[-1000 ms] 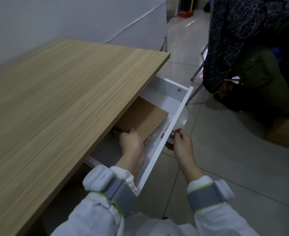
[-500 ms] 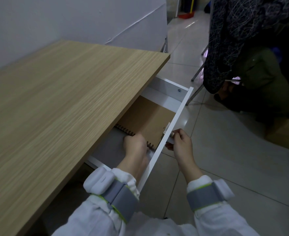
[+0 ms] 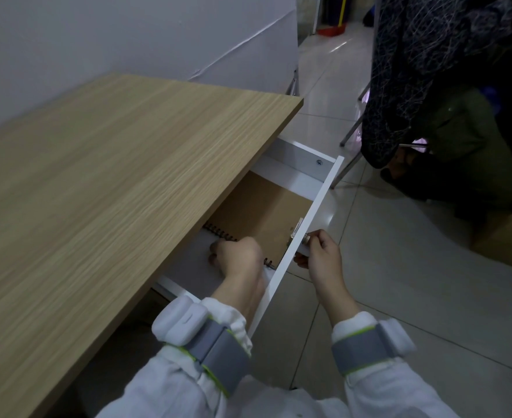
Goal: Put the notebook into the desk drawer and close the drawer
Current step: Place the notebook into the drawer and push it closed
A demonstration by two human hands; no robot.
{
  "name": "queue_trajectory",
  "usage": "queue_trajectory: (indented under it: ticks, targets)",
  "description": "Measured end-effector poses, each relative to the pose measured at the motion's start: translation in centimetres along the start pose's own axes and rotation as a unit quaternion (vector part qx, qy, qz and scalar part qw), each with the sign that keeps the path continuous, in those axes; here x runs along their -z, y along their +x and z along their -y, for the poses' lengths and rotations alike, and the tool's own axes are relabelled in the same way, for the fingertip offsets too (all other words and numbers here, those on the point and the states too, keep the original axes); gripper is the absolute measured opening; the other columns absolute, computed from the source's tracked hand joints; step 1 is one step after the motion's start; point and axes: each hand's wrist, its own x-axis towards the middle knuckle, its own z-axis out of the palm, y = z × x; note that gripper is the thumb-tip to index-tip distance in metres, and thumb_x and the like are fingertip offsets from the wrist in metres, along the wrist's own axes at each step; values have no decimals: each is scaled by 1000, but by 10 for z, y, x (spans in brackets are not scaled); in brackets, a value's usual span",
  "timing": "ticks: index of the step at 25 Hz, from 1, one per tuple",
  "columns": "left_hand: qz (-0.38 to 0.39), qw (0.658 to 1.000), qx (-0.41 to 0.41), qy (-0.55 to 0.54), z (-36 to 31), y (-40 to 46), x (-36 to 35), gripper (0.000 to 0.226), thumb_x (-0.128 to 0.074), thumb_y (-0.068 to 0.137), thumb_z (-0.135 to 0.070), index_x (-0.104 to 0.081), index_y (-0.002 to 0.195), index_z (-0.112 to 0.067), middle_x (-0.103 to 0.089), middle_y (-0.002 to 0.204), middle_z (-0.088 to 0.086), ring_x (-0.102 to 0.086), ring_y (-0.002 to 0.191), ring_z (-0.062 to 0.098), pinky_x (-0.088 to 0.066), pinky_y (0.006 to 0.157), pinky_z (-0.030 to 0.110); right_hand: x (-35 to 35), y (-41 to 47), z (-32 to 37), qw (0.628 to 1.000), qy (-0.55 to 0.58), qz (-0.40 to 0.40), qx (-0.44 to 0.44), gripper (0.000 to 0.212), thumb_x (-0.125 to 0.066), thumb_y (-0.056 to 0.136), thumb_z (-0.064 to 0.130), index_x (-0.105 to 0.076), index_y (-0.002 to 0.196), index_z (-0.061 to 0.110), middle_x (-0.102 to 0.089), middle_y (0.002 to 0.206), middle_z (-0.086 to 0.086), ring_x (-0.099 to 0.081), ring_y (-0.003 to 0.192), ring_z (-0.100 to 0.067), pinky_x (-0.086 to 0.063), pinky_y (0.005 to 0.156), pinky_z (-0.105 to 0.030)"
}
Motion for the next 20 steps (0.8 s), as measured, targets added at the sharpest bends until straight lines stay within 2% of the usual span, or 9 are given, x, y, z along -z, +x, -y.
queue_trajectory:
  ticks: [2,5,6,8,10,13,15,20]
  targets:
    - [0,1000,-11,2,-1,4,0,40,-40,87,-3,-34,126,-3,-40,137,23,-45,122,36,-39,101,43,0,0,0,1000,1,0,-2,27,-35,91,7,-48,68,12,-56,73,-12,-52,61,-23,-43,41,-14]
    - [29,996,-70,42,-5,0,1,40,-40,88,-4,-35,128,-6,-42,133,20,-48,112,35,-43,89,39,-1,0,-2,1000,2,-1,-1,26,-35,91,7,-48,69,11,-55,74,-14,-52,62,-24,-43,42,-14]
    - [52,995,-75,43,-8,-3,2,40,-40,88,-5,-35,128,-9,-47,126,17,-50,104,30,-44,83,36,-1,0,-3,1000,1,-2,-1,25,-36,91,7,-48,69,10,-56,75,-15,-52,62,-24,-44,44,-17]
    - [104,988,-93,70,-14,-11,5,35,-40,89,-7,-39,124,-14,-54,97,6,-51,79,18,-43,64,27,-1,1,-5,1000,-4,-3,-3,24,-36,91,7,-48,71,8,-56,76,-17,-52,63,-25,-44,50,-24]
    - [137,975,-136,112,-22,-14,8,28,-41,89,-10,-47,116,-15,-51,80,-1,-50,69,13,-37,53,23,-3,0,-6,1000,-6,-1,-8,25,-35,91,8,-47,70,8,-56,78,-18,-51,61,-25,-43,50,-25]
    - [183,948,-197,173,-33,-18,9,18,-42,90,-14,-53,105,-16,-57,80,-1,-54,69,13,-41,50,19,-3,0,-7,1000,9,-6,-17,29,-34,91,8,-43,64,10,-51,75,-16,-45,57,-24,-42,42,-19]
    - [199,921,-254,219,-41,-22,11,14,-43,90,-17,-55,97,-17,-61,80,1,-55,67,13,-44,52,18,-3,0,-9,1000,1,-8,-21,30,-34,92,10,-42,63,8,-46,68,-14,-43,55,-24,-43,43,-21]
    - [180,821,-442,313,-63,-32,34,9,-48,88,-28,-57,88,-26,-68,82,0,-63,75,17,-48,64,29,-3,-2,-10,1000,1,2,-27,35,-36,93,16,-49,63,5,-46,58,-10,-42,53,-23,-40,53,-31]
